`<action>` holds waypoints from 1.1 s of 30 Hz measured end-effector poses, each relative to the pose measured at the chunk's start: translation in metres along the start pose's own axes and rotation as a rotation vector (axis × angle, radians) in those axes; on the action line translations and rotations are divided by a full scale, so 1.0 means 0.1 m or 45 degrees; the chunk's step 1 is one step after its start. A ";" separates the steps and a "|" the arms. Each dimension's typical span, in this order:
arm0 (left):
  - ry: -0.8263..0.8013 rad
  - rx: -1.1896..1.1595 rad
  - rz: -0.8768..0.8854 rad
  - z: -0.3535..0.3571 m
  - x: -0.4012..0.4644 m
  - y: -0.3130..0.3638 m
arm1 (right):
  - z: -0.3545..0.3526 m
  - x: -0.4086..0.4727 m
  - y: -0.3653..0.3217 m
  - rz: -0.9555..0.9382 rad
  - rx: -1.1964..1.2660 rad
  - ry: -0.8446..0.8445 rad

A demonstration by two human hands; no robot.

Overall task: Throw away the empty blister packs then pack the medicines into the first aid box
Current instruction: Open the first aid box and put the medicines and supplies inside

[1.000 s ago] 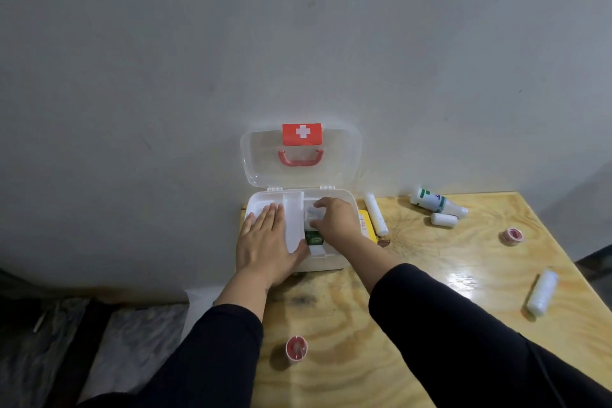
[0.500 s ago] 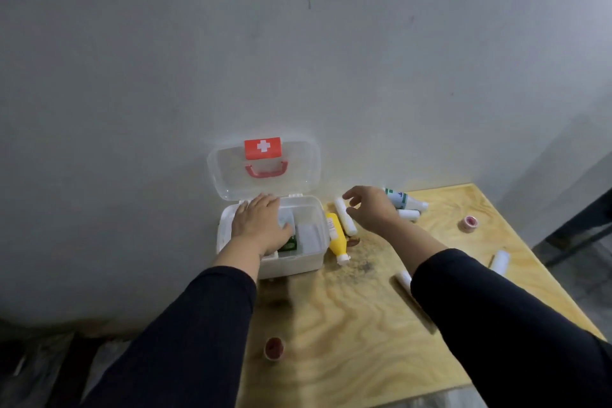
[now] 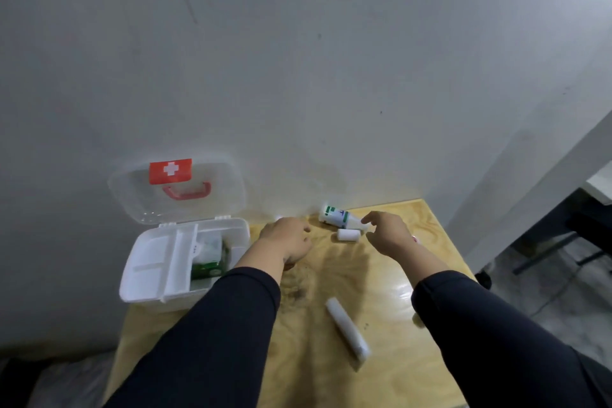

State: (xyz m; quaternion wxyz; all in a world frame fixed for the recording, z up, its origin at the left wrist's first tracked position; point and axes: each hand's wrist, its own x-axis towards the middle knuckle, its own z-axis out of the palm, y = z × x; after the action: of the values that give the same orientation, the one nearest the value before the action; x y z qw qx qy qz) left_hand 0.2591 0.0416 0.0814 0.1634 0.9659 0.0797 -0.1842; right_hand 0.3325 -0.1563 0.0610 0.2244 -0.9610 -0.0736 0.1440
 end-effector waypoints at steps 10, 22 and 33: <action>-0.070 -0.049 -0.131 0.40 0.35 0.28 | 0.27 0.60 0.40 -0.043 0.225 -0.112; 0.090 -0.146 -0.152 0.17 0.18 0.32 | -0.18 0.49 -0.02 -0.353 0.717 0.143; 0.372 -0.168 -0.262 -0.20 -0.58 -0.44 | -0.30 -0.07 -1.11 -0.541 0.803 0.264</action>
State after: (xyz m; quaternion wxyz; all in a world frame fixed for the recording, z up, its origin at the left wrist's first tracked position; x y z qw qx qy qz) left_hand 0.2034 0.0839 0.1087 0.1935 0.9563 0.2128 -0.0522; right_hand 0.3271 -0.0715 0.1388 0.5397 -0.8177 -0.2000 0.0120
